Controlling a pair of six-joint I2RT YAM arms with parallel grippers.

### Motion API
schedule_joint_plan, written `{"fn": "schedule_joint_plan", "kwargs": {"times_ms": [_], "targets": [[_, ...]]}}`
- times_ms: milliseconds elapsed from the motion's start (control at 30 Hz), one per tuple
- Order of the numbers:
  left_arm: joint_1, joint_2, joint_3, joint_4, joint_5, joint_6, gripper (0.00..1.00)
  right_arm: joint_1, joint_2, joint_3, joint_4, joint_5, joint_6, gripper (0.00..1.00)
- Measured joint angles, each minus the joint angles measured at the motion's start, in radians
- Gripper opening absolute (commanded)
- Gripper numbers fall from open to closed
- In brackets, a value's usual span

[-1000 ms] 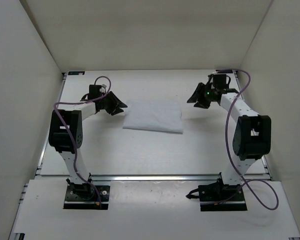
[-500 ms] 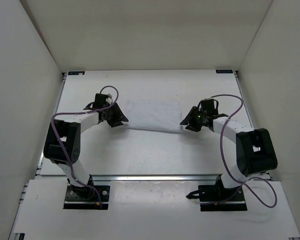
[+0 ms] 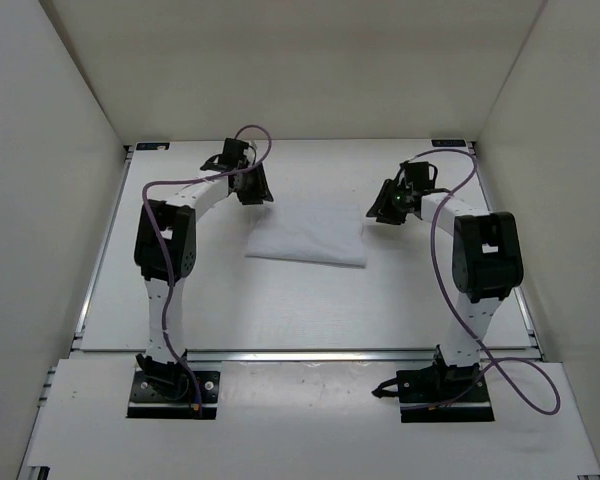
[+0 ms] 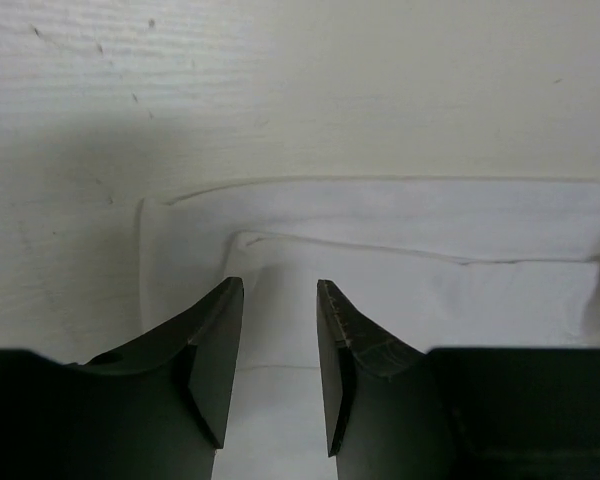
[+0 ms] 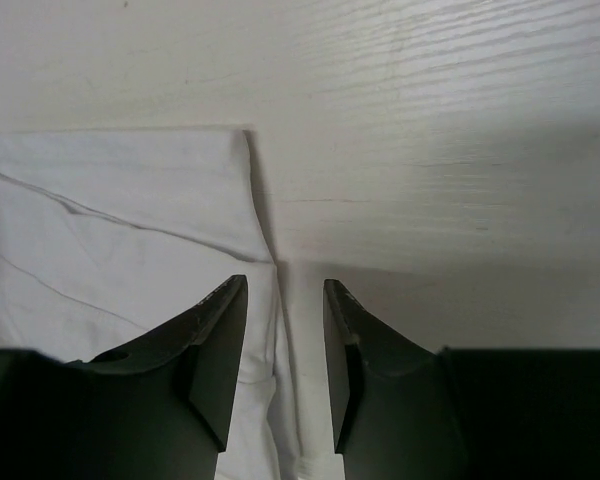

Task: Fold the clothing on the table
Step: Fold the skirt

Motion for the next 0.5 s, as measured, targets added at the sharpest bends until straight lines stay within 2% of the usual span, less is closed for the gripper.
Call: {"fn": "schedule_joint_plan", "kwargs": {"times_ms": [267,300,367,400,433,467,500], "targets": [[-0.018,0.103,0.045,-0.084,-0.039,0.036,0.45,0.061,0.12,0.093,-0.061,-0.006,-0.061,0.32],[-0.019,0.103,0.048,-0.085,-0.045,0.039,0.43,0.064,0.127,0.102,-0.061,-0.008,-0.064,0.28],[-0.019,0.103,0.054,-0.086,-0.05,0.044,0.31,0.066,0.129,0.107,-0.063,-0.009,-0.075,0.11],[-0.019,0.104,0.055,-0.087,-0.051,0.044,0.18,0.07,0.129,0.108,-0.067,-0.008,-0.08,0.08],[-0.02,0.105,0.058,-0.093,-0.052,0.042,0.12,0.07,0.129,0.108,-0.069,-0.008,-0.077,0.03],[-0.02,0.106,0.059,-0.094,-0.049,0.049,0.0,0.07,0.129,0.108,-0.073,-0.008,-0.079,0.0],[-0.02,0.108,0.059,-0.095,-0.048,0.05,0.0,0.07,0.129,0.108,-0.076,-0.008,-0.08,0.0]]}}
